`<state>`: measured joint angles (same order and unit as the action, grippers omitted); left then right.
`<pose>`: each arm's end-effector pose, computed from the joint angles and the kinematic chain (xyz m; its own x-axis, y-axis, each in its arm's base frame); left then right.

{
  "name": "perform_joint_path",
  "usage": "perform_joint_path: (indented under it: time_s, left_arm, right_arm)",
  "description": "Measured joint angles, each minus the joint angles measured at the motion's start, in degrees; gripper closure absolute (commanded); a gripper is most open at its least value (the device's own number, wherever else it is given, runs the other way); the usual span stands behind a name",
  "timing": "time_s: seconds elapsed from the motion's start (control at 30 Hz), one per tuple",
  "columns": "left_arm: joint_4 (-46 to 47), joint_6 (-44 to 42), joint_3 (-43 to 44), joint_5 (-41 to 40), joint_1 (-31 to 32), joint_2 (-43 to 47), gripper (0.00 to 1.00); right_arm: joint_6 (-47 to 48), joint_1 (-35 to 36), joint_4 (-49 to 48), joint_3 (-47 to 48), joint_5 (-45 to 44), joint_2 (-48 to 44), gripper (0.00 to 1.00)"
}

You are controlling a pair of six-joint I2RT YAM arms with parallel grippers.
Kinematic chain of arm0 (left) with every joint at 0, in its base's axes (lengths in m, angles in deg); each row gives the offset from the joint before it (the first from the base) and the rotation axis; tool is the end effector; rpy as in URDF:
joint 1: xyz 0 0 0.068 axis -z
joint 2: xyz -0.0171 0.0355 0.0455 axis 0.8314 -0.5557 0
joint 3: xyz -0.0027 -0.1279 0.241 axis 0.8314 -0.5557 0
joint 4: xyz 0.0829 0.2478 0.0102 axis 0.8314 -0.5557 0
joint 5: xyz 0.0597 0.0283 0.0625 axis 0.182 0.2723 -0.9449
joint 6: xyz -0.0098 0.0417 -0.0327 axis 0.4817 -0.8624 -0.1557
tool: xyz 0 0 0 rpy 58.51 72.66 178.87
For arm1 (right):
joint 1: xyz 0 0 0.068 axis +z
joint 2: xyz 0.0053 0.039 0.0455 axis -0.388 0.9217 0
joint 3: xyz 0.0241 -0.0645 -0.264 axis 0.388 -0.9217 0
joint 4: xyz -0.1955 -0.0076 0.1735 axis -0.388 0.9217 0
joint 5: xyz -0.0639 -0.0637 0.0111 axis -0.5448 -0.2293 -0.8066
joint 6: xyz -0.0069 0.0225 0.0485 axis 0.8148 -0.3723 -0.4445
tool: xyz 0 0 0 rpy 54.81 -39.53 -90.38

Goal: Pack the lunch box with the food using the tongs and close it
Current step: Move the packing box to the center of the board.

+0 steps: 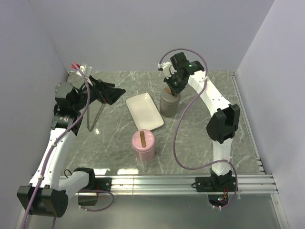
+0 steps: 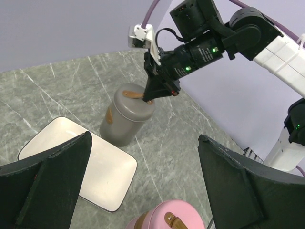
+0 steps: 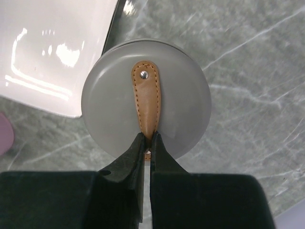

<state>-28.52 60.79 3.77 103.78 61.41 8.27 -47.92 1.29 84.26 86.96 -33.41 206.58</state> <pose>0.2203 -0.0439 0.4037 -0.3153 -0.3313 -0.8893 0.6652 0.5912 -0.4561 0.3963 0.1827 0.3271 -0.5514 -0.6638 -0.5054 -0.7349 0.6732 -0.0823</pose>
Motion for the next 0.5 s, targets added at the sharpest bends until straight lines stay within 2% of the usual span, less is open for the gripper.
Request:
perform_joint_path:
  time_s: [0.5]
  left_arm:
    - [-0.68, -0.81, 0.00, 0.00, 0.00, 0.85, 0.01]
  right_arm:
    - [4.87, -0.28, 1.01, -24.52, 3.19, -19.30, 1.00]
